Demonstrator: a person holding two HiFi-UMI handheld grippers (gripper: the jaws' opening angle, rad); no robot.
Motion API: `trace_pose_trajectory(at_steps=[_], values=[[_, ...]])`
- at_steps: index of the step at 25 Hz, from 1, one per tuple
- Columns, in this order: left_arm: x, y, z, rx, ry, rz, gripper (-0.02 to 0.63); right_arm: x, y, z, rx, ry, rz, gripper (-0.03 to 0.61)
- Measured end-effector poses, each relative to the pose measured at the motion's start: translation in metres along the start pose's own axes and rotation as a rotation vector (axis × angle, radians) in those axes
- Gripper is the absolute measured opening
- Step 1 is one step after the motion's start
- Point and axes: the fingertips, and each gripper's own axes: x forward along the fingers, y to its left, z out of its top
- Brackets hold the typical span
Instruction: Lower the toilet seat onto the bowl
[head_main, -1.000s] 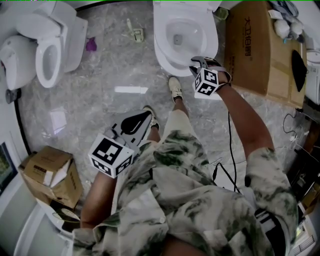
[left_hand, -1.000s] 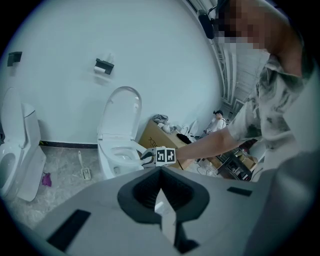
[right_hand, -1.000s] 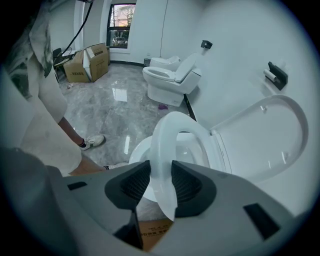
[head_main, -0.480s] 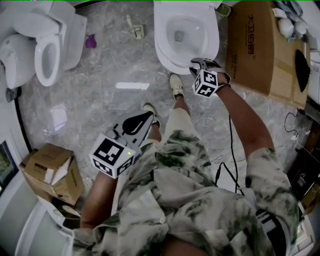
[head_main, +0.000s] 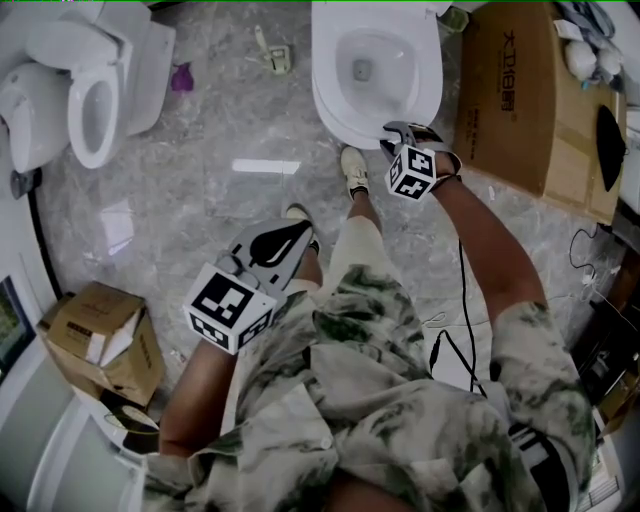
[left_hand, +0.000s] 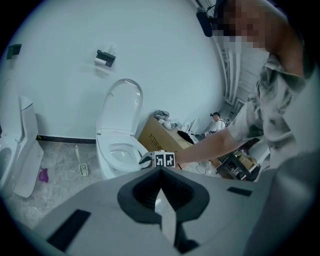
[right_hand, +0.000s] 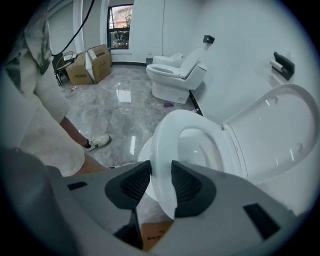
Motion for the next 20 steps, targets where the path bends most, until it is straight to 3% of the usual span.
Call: trace_pose_trajectory(at_steps=[20], values=[[0.027,0.022,-0.005,-0.030,0.024,0.007,0.021,0.043,0.021,-0.013,0.017,0.013,0.057,0.141]])
